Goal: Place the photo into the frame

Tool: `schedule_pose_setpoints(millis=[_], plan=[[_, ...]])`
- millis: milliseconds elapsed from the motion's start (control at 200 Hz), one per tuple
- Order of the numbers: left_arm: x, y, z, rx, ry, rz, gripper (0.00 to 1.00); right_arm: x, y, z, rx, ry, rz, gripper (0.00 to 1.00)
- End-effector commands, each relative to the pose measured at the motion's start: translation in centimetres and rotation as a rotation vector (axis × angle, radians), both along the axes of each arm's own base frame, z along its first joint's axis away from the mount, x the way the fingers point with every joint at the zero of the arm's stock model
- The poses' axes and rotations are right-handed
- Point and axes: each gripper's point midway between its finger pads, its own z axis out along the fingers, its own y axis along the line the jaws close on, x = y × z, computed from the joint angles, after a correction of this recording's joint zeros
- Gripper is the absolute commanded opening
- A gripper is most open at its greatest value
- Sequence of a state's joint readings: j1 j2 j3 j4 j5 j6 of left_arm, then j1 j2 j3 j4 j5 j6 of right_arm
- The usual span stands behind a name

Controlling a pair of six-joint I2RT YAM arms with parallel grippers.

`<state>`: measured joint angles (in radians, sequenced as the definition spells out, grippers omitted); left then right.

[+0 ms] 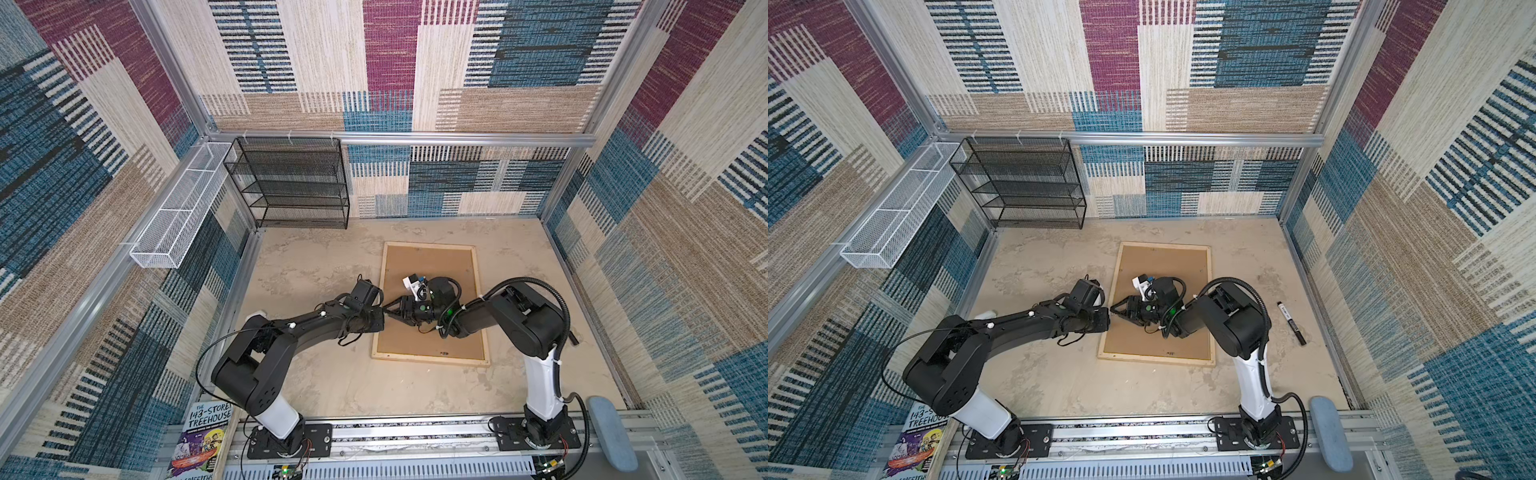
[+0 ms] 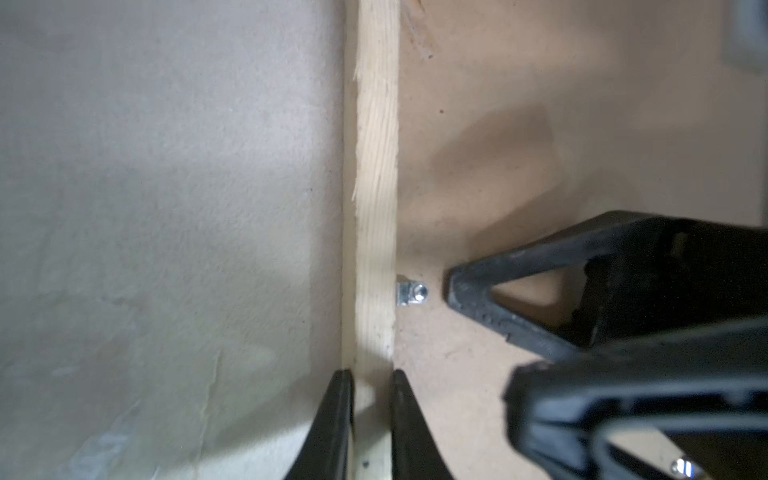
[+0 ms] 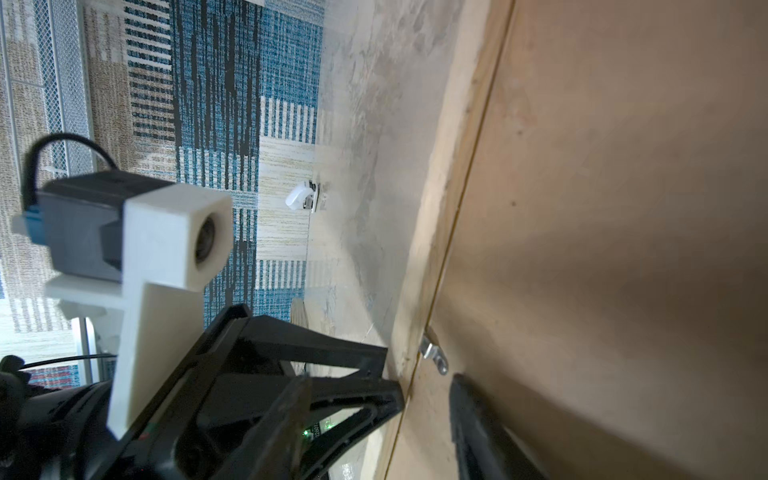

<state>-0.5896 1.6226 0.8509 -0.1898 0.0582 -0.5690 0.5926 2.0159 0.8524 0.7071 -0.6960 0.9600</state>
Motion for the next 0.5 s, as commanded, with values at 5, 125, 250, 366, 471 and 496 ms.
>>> schedule_pose_setpoints(millis=[5,125,250,366,471,496], plan=[[0.5,-0.2,0.7,-0.002,-0.013,0.001,0.0,0.1,-1.6,-0.5,-0.096,-0.024,-0.033,0.73],[0.8,0.0,1.2,0.012,-0.023,0.004,0.04,0.7,-2.8,1.7,-0.127,-0.111,-0.054,0.86],[1.3,0.1,1.8,0.013,-0.043,0.003,0.19,1.2,-4.1,3.6,-0.18,-0.195,-0.085,0.94],[1.6,0.1,2.6,0.02,-0.055,-0.001,0.22,1.5,-4.9,4.7,-0.202,-0.238,-0.102,0.97],[1.5,0.2,2.8,0.025,-0.058,-0.001,0.23,1.6,-5.2,5.1,-0.207,-0.25,-0.106,0.98],[1.5,0.3,2.8,0.028,-0.057,-0.002,0.24,1.6,-5.3,5.0,-0.207,-0.248,-0.106,0.98]])
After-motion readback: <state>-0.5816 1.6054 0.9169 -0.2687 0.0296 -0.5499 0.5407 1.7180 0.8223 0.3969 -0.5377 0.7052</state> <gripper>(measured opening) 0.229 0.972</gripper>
